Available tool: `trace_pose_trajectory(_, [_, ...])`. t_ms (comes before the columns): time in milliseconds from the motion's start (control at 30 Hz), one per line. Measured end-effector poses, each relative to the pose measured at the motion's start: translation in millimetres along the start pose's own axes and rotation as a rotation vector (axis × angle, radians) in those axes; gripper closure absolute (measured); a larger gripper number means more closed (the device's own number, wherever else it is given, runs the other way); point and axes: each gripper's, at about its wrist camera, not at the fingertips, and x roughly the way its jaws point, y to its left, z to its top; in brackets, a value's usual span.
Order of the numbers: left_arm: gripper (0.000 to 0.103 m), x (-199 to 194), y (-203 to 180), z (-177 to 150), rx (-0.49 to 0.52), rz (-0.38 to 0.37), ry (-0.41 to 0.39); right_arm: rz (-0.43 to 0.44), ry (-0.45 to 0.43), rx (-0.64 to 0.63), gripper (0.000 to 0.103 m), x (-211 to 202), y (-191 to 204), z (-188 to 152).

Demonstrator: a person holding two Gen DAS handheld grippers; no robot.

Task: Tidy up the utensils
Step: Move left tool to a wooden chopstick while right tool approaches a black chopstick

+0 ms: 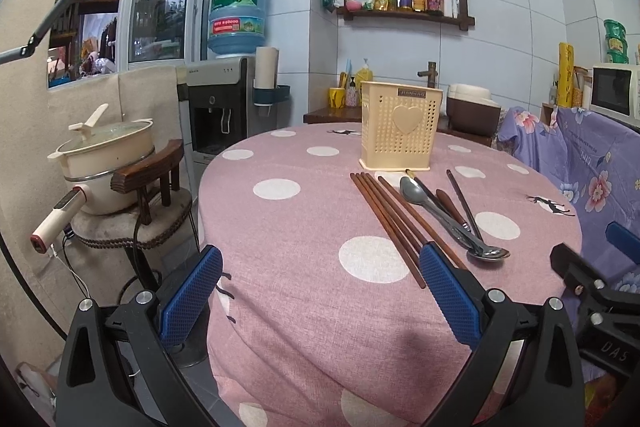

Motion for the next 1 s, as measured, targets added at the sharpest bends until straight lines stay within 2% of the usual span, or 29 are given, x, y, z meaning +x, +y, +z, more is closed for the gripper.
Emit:
trace_pose_trajectory(133, [0.005,17.2,10.3,19.2,-0.026,-0.063,0.056,0.031,0.034,0.016,0.005,14.3,-8.8,13.6])
trace_pose_trajectory(233, [0.005,43.3,23.5,33.5,-0.098,-0.133,0.165,0.007,0.077,0.011,0.005,29.9,-13.0,21.9])
trace_pose_trajectory(300, [0.005,58.0,26.2,40.4,-0.113,-0.137,0.199,-0.020,0.117,-0.016,0.005,42.9,-13.9,28.6])
trace_pose_trajectory(367, [0.006,68.2,23.4,48.0,-0.093,-0.133,0.197,-0.039,0.142,-0.044,0.005,56.2,-15.5,35.1])
trace_pose_trajectory(433, [0.006,81.2,13.2,59.1,-0.032,-0.138,0.199,-0.045,0.167,-0.053,0.005,70.8,-20.5,40.8])
trace_pose_trajectory(500, [0.014,96.2,3.8,67.0,0.033,-0.138,0.222,-0.048,0.192,-0.052,0.005,85.5,-25.7,46.2])
trace_pose_trajectory(600, [0.026,129.0,-6.8,75.1,0.088,-0.155,0.302,-0.055,0.228,-0.041,0.005,108.9,-33.1,56.0])
trace_pose_trajectory(700, [0.031,162.8,-14.3,75.3,0.082,-0.189,0.410,-0.062,0.248,-0.043,0.005,130.5,-35.3,65.2])
trace_pose_trajectory(767, [0.031,179.5,-19.4,73.9,0.078,-0.201,0.450,-0.052,0.266,-0.041,0.005,143.2,-35.3,69.4])
trace_pose_trajectory(900, [0.031,200.3,-30.5,65.6,0.143,-0.149,0.484,-0.034,0.293,-0.043,0.005,162.2,-31.3,74.8])
trace_pose_trajectory(1000, [0.027,203.9,-12.0,58.6,0.116,-0.143,0.505,-0.027,0.304,-0.061,0.005,171.9,-27.4,76.3])
